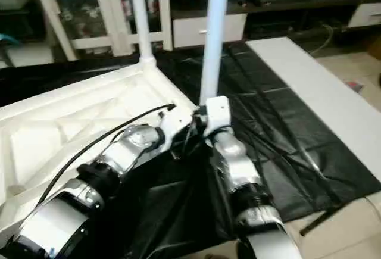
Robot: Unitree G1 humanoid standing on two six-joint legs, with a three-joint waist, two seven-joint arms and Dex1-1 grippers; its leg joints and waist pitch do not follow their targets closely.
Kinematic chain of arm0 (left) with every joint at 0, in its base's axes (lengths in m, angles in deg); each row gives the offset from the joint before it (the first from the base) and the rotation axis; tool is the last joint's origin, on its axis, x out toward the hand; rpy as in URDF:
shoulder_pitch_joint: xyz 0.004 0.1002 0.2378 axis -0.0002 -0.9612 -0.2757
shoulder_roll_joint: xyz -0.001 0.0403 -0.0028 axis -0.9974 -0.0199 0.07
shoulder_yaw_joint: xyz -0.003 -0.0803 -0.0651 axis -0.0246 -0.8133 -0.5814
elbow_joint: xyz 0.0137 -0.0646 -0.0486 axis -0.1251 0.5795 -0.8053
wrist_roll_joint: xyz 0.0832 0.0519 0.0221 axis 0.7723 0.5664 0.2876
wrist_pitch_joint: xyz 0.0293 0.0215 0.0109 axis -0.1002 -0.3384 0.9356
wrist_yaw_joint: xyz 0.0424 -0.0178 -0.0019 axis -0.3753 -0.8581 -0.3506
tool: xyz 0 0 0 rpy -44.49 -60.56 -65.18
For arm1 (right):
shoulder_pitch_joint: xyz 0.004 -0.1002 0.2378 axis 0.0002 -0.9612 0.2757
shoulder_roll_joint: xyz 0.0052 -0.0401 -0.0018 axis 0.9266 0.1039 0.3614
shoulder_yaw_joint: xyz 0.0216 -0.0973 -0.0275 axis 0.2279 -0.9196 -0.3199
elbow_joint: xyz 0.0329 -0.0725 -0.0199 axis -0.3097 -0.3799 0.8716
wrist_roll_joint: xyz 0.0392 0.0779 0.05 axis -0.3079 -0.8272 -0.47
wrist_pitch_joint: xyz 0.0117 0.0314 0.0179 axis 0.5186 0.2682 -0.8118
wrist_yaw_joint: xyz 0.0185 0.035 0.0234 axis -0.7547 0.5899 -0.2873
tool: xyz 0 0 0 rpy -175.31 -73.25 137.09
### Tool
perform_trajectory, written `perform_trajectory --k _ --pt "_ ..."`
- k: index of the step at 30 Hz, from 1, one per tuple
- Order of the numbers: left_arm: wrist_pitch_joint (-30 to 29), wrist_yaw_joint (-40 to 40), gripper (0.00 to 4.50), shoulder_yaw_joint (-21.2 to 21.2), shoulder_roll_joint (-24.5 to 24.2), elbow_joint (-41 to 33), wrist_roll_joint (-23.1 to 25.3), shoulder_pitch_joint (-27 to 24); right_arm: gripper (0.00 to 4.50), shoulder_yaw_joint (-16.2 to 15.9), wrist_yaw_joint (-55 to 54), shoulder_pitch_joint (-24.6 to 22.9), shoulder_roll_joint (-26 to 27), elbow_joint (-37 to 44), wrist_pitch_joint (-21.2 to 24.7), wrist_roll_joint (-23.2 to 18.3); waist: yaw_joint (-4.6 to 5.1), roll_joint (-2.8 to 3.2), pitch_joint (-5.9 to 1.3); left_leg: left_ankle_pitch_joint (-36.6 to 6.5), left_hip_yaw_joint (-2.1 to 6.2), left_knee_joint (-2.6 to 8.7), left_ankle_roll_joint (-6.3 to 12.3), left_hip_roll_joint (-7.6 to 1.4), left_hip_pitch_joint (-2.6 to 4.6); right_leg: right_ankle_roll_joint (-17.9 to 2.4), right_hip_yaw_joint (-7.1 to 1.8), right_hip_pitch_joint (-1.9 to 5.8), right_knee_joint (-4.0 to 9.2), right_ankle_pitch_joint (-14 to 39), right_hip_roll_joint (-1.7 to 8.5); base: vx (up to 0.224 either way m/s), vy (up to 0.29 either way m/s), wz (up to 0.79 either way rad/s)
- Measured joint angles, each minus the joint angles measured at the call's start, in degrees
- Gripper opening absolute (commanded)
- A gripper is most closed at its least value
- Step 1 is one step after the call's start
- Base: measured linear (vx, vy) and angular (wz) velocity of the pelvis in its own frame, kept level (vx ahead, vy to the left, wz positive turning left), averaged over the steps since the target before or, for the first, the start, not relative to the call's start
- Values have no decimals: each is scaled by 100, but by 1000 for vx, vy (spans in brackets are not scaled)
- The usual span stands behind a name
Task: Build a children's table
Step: Rotate leg to tighten
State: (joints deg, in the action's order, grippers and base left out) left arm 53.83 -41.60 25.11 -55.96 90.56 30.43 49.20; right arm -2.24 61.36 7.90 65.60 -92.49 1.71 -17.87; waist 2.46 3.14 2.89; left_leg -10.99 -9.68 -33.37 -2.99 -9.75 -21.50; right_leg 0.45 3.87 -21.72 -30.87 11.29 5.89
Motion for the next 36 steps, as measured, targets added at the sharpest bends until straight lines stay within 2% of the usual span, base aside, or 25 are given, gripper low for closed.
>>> perform_trajectory --k 2,4,5,7,8,10,13,15,16,17,18,21,27,32,36 --pt "185 47 0 52 12 51 18 38 331 -66 140 -331 -172 590 128 16 -84 1 -2 2 -44 24 3 0 -36 -44 -11 -13 -8 -39 21 0 0 0" --pt "396 155 0 56 -36 94 29 52 354 -190 445 -695 -413 1211 383 9 -147 -1 -2 88 -65 16 117 -2 -56 -67 -14 -28 -16 -216 31 0 0 0" --pt "494 209 0 54 -57 113 30 52 365 -278 711 -919 -598 1649 628 -30 -147 -3 -1 97 -77 -6 120 -3 -55 -65 -19 -30 -32 -285 39 0 0 0" --pt "653 302 0 52 -139 137 29 51 371 -383 1133 -1177 -891 2180 914 -111 -147 -4 1 96 -80 22 118 -4 -53 -43 -18 -38 -31 -273 40 0 0 0" --pt "793 364 0 50 -162 179 28 54 371 -511 1490 -1426 -1231 2682 1097 -224 -151 -2 1 96 -81 35 118 -5 -58 -27 -16 -49 -30 -264 40 0 0 0" --pt "1043 454 0 52 -237 253 20 52 371 -655 2008 -1824 -1742 3283 1253 -344 -194 -2 0 96 -81 49 117 -11 -58 11 -13 -49 -31 -255 38 0 0 0" --pt "1340 480 0 18 -312 378 10 55 371 -740 2446 -2272 -2146 3799 1333 -408 -209 8 -5 96 -82 71 117 -12 -60 44 -10 -61 -31 -269 37 0 0 0" --pt "1509 458 0 -61 -295 461 -9 56 371 -762 2467 -2369 -2114 3962 1387 -416 -212 17 -6 97 -83 78 117 -13 -76 48 -9 -84 -34 -273 36 0 0 0" --pt "1551 416 28 -64 -268 478 -4 59 373 -753 2420 -2362 -2055 3990 1408 -412 -215 22 -10 97 -83 78 116 -13 -86 46 -9 -96 -37 -276 36 0 0 0" --pt "1560 388 28 -74 -228 514 -4 78 373 -747 2374 -2360 -2005 4029 1461 -400 -225 29 -14 98 -86 77 116 -13 -92 35 -10 -103 -40 -282 37 0 0 0" --pt "1557 353 55 -140 -161 573 -23 97 373 -746 2324 -2354 -1956 4075 1522 -370 -240 42 -18 98 -93 76 116 -13 -94 24 -14 -108 -40 -289 38 0 0 0" --pt "1547 223 69 -468 -9 552 -316 97 373 -768 2256 -2331 -1901 4183 1710 -341 -284 43 -14 99 -112 69 117 -14 -108 23 -16 -119 -40 -289 46 0 0 0" --pt "1384 229 124 -836 -273 -47 -632 86 373 -827 2262 -2356 -1858 4453 1957 -411 -281 33 -10 101 -142 53 120 -20 -109 28 -28 -127 -41 -286 50 0 0 0" --pt "716 1453 124 -787 -720 -961 -925 -274 373 -909 2456 -2542 -1994 4654 2094 -459 -353 6 -4 115 -162 50 145 -23 -109 40 -38 -136 -50 -278 51 0 0 0" --pt "-24 2695 124 -375 -1182 -1801 -1227 -769 373 -901 2581 -2586 -2152 4654 2126 -462 -428 -5 3 112 -175 35 139 -24 -102 42 -58 -148 -90 -272 52 0 0 0"
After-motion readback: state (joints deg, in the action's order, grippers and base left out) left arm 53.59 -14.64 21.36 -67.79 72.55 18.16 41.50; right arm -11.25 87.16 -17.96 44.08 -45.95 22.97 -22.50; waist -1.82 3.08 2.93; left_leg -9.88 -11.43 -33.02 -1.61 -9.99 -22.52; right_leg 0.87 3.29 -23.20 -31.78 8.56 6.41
